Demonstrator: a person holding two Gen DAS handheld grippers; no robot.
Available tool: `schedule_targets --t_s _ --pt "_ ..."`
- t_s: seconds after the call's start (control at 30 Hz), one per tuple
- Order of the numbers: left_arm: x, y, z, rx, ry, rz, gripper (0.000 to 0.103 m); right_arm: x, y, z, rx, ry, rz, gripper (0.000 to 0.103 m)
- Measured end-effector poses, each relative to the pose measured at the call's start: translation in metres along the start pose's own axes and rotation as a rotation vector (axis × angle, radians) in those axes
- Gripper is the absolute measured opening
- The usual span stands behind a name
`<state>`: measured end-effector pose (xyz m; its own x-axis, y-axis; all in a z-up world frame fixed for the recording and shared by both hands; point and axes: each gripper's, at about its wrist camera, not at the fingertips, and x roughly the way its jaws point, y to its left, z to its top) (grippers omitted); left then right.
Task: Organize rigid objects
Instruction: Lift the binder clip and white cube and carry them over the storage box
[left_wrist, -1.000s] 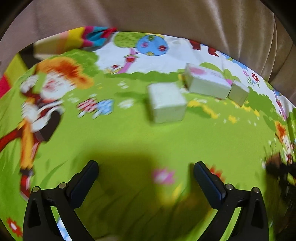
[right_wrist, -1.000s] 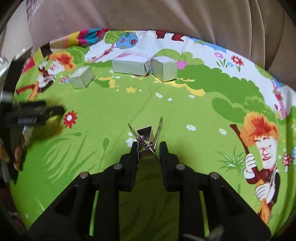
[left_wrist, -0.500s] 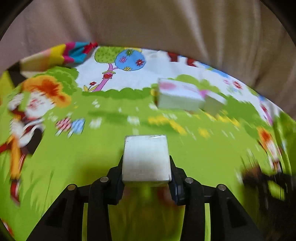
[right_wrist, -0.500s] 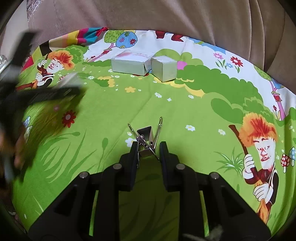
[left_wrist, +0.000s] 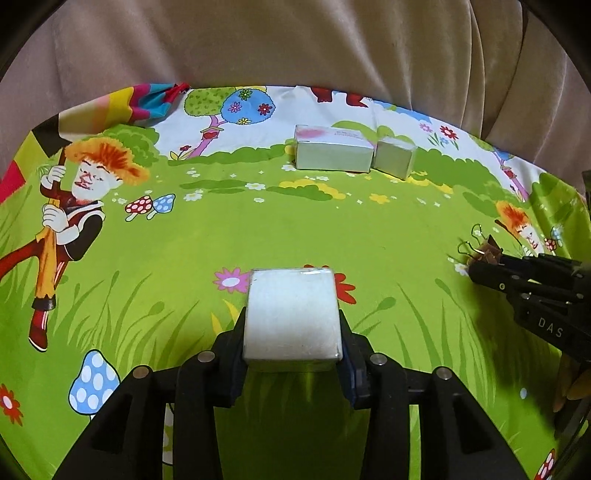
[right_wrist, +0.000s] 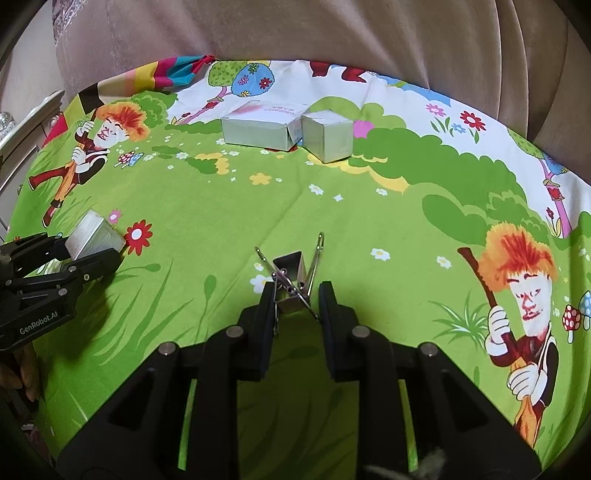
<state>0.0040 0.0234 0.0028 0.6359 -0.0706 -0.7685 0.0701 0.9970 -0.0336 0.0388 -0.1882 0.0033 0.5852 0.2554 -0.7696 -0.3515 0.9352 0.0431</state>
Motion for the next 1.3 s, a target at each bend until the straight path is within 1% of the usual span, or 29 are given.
schedule_targets --t_s 0.1,0.27,0.33,0.37,0.4,0.43,0.53,0.6,0.67,0.8,0.9,1.0,1.03,1.13,1.23,1.3 --pt "-0.001 -0.001 -0.001 0.003 0.0 0.006 0.041 0.0 0.0 -0.001 0.004 -0.002 0.001 0.027" --pt "0.0 -0.004 0.0 0.015 0.002 0.029 0.042 -0.001 0.003 -0.001 -0.007 -0.001 -0.028 0.026" --pt "-0.006 -0.005 -0.004 -0.014 0.018 0.051 0.041 -0.003 0.003 0.0 -0.004 -0.002 -0.038 0.026" --pt "-0.012 -0.007 -0.009 -0.038 0.031 0.036 0.041 -0.007 0.003 -0.003 0.008 -0.003 -0.06 0.026" --pt "-0.02 -0.008 -0.015 -0.059 0.032 0.006 0.041 -0.018 0.006 -0.009 0.036 -0.015 -0.059 0.026" --pt "-0.032 -0.012 -0.023 -0.072 0.023 -0.02 0.041 -0.028 0.009 -0.014 0.055 -0.033 -0.04 0.026" --pt "-0.063 -0.031 -0.047 -0.023 -0.007 -0.019 0.041 -0.074 0.023 -0.05 0.102 -0.102 -0.021 0.026" --pt "-0.08 -0.038 -0.058 -0.001 -0.016 -0.017 0.041 -0.094 0.029 -0.069 0.116 -0.125 -0.01 0.026" --pt "-0.099 -0.041 -0.063 0.016 -0.043 -0.015 0.041 -0.116 0.037 -0.085 0.097 -0.143 -0.03 0.026" --pt "-0.141 -0.043 -0.061 0.029 -0.145 0.011 0.041 -0.166 0.038 -0.093 0.115 -0.268 -0.056 0.026" --pt "-0.168 -0.039 -0.053 0.002 -0.211 0.011 0.041 -0.201 0.042 -0.088 0.1 -0.378 -0.088 0.026" --pt "-0.193 -0.038 -0.043 0.003 -0.283 0.021 0.041 -0.235 0.053 -0.083 0.083 -0.515 -0.127 0.026" --pt "-0.203 -0.037 -0.041 0.004 -0.31 0.024 0.041 -0.243 0.055 -0.083 0.084 -0.549 -0.134 0.026" --pt "-0.232 -0.037 -0.039 0.011 -0.401 0.041 0.041 -0.274 0.067 -0.085 0.073 -0.684 -0.174 0.026" --pt "-0.254 -0.037 -0.038 0.014 -0.466 0.049 0.041 -0.294 0.077 -0.083 0.049 -0.763 -0.195 0.026" --pt "-0.266 -0.038 -0.038 0.014 -0.499 0.052 0.041 -0.304 0.082 -0.082 0.034 -0.791 -0.202 0.026"
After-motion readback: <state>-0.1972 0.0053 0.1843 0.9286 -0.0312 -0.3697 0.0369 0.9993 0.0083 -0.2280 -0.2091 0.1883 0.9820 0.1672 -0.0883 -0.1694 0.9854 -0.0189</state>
